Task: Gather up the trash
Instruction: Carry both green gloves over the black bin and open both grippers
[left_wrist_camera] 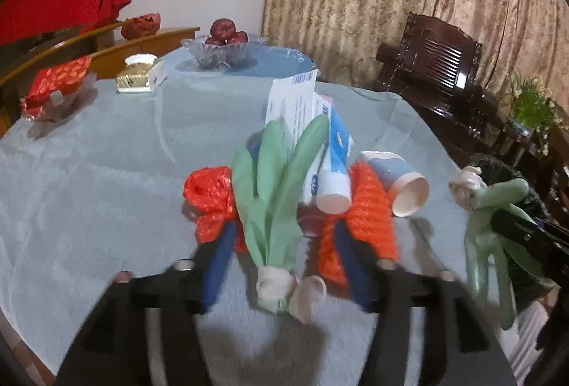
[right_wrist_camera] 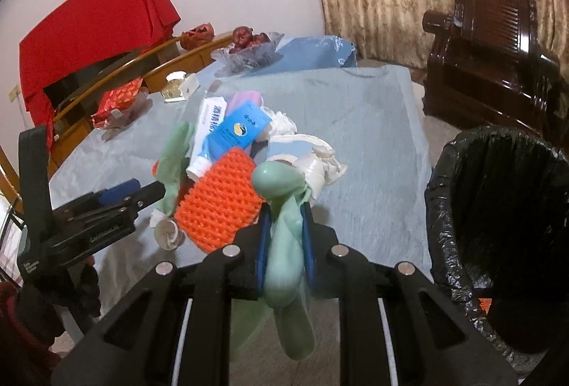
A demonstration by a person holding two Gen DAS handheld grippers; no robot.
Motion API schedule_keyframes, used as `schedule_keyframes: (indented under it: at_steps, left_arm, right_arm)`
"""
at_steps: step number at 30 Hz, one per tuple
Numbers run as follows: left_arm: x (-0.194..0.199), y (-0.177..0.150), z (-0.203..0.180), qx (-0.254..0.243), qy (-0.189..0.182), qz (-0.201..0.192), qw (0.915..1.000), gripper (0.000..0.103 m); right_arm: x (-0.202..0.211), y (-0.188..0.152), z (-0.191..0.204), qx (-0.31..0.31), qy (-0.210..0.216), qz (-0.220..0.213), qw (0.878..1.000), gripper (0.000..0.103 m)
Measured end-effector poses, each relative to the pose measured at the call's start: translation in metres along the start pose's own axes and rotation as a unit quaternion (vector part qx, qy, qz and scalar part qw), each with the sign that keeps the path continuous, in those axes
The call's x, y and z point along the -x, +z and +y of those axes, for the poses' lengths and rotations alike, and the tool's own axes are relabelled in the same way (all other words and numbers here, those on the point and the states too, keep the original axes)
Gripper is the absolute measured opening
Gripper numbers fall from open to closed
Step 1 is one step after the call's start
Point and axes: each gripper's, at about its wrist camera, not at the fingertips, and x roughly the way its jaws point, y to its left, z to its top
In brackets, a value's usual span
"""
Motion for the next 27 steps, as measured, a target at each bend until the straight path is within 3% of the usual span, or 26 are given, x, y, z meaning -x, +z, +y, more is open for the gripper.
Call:
schedule_keyframes:
  at_steps: [4, 6, 9, 18, 27]
  left_arm:
    - [-0.017, 0.000, 0.002, 0.002, 0.003, 0.009, 0.9999, 0.057]
    - [-0.026, 0.001, 0.005, 0.001, 0.003, 0.019, 0.9998, 0.026]
    - [-0.023, 0.002, 0.010, 0.010, -0.004, 0.017, 0.9998, 0.014]
    - [0.040, 0.012, 0.008, 0.028, -0.042, -0.029, 0.9983, 0.011]
    - [0.077, 0.033, -0.029, -0.008, -0.082, -0.067, 0.9943, 0.011]
  right_arm:
    - [-0.004, -0.002, -0.003, 0.000, -0.002, 0.004, 1.000, 0.016]
    - [-0.006, -0.002, -0.003, 0.002, -0.005, 0.006, 1.000, 0.016]
    - [-0.006, -0.004, -0.001, 0.005, -0.005, 0.010, 1.000, 0.016]
    - [0.016, 0.009, 0.006, 0.009, 0.005, -0.022, 1.000, 0.016]
    - [0.062, 0.028, 0.006, 0.016, -0.003, -0.074, 0.997, 0.016]
